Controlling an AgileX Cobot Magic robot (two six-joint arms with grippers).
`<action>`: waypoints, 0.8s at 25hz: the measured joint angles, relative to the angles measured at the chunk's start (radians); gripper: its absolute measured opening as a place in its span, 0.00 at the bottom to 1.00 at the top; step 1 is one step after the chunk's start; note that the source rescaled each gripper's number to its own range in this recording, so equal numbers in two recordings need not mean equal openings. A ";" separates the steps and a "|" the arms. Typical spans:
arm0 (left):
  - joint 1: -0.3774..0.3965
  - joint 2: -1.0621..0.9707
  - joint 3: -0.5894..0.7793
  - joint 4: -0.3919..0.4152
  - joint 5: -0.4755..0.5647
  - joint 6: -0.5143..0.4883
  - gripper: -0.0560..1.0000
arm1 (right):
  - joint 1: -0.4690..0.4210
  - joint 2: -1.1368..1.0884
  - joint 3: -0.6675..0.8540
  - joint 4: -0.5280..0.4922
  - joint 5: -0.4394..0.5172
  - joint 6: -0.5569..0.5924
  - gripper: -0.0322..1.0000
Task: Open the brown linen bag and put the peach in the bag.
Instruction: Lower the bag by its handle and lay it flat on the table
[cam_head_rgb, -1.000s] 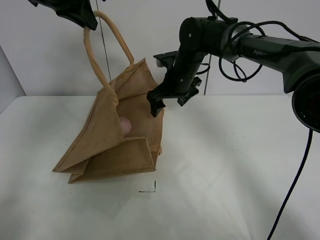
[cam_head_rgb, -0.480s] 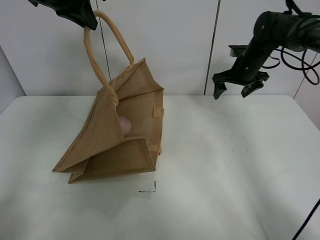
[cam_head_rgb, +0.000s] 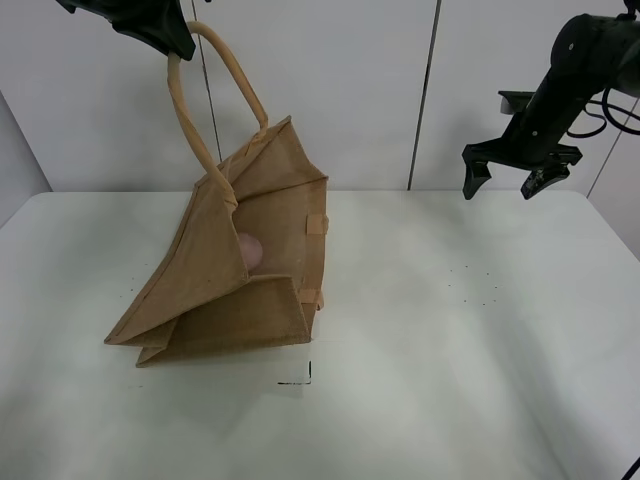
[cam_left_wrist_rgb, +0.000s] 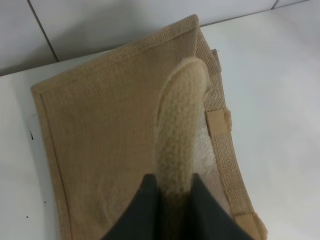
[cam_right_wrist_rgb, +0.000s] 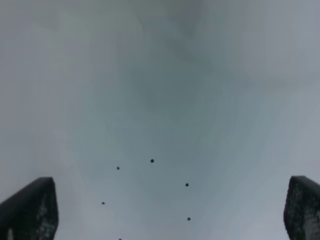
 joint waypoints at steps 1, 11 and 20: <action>0.000 0.000 0.000 0.000 0.000 0.000 0.05 | 0.003 -0.015 0.004 0.000 0.000 0.000 1.00; 0.000 0.000 0.000 0.000 0.000 0.000 0.05 | 0.015 -0.379 0.401 -0.004 -0.002 0.000 1.00; 0.000 0.000 0.000 0.000 0.000 0.000 0.05 | 0.015 -0.863 1.033 -0.004 -0.009 0.000 1.00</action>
